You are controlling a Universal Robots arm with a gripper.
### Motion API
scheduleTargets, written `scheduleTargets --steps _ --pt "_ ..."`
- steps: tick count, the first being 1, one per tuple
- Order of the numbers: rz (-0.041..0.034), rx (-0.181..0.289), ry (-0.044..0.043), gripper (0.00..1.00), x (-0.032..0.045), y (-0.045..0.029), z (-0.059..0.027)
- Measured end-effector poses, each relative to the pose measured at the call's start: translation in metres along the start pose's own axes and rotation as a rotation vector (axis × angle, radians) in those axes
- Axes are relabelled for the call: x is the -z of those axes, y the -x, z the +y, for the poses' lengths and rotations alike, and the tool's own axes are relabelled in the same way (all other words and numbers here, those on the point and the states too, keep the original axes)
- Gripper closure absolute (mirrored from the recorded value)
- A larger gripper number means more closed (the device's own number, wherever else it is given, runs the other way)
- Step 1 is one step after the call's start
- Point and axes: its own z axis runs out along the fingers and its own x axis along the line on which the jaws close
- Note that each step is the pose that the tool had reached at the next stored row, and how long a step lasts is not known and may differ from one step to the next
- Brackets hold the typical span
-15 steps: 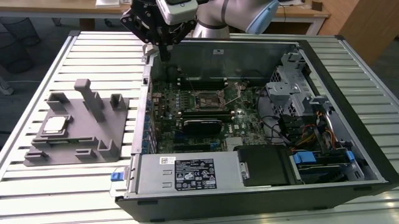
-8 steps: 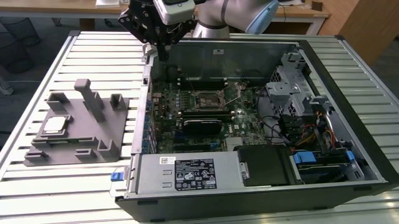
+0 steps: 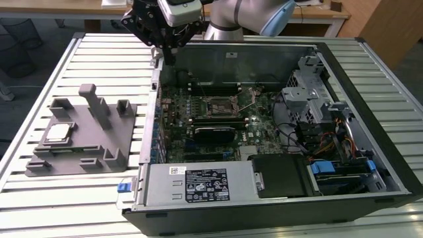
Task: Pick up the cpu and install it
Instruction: 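Reach for the cpu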
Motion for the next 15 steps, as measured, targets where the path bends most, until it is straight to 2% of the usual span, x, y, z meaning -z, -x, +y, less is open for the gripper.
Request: scheduleTargets --steps 15 --pt "0.0 0.0 -0.0001 0.89 0.0 -0.0087 -0.0007"
